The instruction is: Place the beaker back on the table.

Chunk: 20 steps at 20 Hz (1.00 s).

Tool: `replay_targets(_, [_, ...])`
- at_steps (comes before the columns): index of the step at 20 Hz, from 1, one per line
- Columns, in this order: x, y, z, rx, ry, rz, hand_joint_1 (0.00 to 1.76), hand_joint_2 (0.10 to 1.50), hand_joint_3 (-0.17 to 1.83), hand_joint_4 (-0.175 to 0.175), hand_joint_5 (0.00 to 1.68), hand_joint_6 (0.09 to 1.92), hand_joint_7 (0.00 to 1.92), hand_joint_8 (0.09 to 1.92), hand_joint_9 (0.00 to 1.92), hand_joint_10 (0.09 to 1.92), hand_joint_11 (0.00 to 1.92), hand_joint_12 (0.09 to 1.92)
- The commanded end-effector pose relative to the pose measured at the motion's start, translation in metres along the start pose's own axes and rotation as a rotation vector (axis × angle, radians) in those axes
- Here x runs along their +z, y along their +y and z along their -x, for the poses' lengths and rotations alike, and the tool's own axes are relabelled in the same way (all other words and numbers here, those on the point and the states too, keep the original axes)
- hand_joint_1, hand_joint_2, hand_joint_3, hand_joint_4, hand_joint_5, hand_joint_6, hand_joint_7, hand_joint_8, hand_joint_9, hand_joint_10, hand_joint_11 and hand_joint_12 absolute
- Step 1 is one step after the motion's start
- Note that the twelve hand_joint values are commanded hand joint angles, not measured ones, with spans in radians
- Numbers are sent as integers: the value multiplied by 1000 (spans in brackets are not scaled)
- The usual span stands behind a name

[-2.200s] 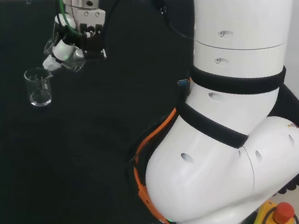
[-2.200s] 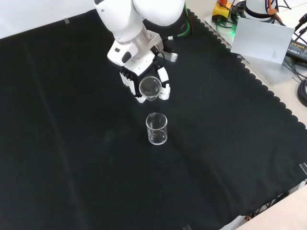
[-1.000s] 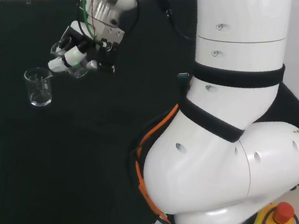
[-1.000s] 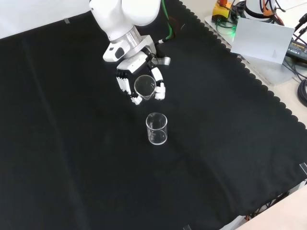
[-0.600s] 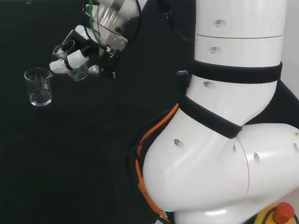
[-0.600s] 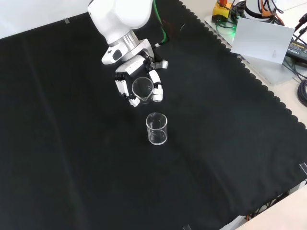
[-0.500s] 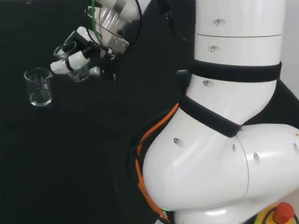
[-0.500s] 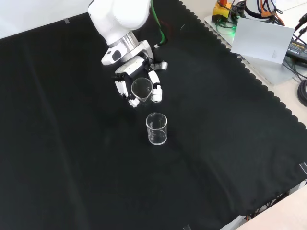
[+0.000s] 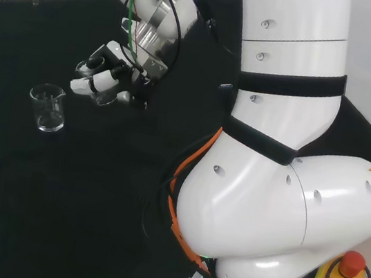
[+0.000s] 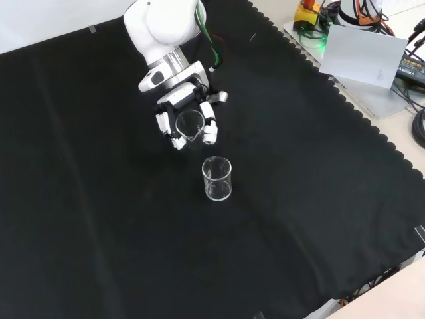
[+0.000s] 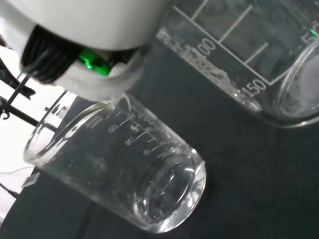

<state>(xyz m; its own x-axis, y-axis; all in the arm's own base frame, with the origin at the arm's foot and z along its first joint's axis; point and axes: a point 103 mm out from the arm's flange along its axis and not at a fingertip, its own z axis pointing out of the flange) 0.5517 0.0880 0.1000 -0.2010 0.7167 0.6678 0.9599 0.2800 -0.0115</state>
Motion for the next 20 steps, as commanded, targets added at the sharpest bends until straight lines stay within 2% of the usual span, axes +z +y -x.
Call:
replay_targets(1, [3,0,8,4,-10,11,1215,595,716,-175,1361,535,1749,87,1455,477,1291,775])
replay_targets(5, [10,0,15,15,0,33,1216,596,713,-175,1361,533,1730,87,1442,466,1284,777])
replay_targets(19, [21,6,30,40,28,36,1219,601,691,-175,1381,485,1713,87,1446,415,1289,786])
replay_targets(20, [21,6,31,42,29,38,1256,624,638,-175,1388,443,1667,87,1445,409,1286,784])
